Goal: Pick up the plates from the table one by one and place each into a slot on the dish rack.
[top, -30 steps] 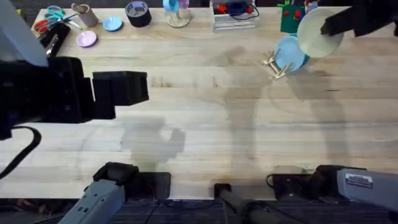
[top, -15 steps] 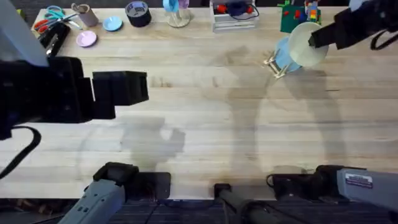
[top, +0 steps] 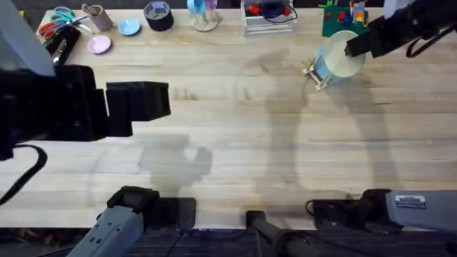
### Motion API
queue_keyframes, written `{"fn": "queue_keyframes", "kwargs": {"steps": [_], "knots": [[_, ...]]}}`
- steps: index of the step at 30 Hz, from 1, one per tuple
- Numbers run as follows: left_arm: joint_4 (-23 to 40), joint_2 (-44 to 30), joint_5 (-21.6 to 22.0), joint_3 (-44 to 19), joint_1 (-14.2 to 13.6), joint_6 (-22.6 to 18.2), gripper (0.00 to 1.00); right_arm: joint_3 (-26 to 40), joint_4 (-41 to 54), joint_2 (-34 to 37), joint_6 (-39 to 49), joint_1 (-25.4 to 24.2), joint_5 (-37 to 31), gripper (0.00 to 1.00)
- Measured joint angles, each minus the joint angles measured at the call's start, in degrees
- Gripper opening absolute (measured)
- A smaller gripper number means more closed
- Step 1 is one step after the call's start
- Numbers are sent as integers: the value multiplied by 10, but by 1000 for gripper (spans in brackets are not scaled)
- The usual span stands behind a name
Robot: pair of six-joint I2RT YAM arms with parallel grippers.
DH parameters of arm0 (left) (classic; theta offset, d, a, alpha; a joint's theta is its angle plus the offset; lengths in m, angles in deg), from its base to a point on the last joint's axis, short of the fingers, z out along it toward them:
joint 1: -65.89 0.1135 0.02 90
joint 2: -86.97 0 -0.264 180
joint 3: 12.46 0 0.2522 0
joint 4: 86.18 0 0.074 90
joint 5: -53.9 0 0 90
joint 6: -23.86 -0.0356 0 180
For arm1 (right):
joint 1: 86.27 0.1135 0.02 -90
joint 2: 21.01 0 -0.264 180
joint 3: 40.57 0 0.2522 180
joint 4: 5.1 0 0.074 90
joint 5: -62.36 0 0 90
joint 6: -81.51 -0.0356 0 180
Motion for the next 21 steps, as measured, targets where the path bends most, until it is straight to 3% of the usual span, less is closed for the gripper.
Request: {"fn": "queue_keyframes", "kwargs": {"steps": [21], "knots": [[0, 0, 0, 0, 0, 0, 993, 0, -43, 53, 0, 16, 0, 30]]}}
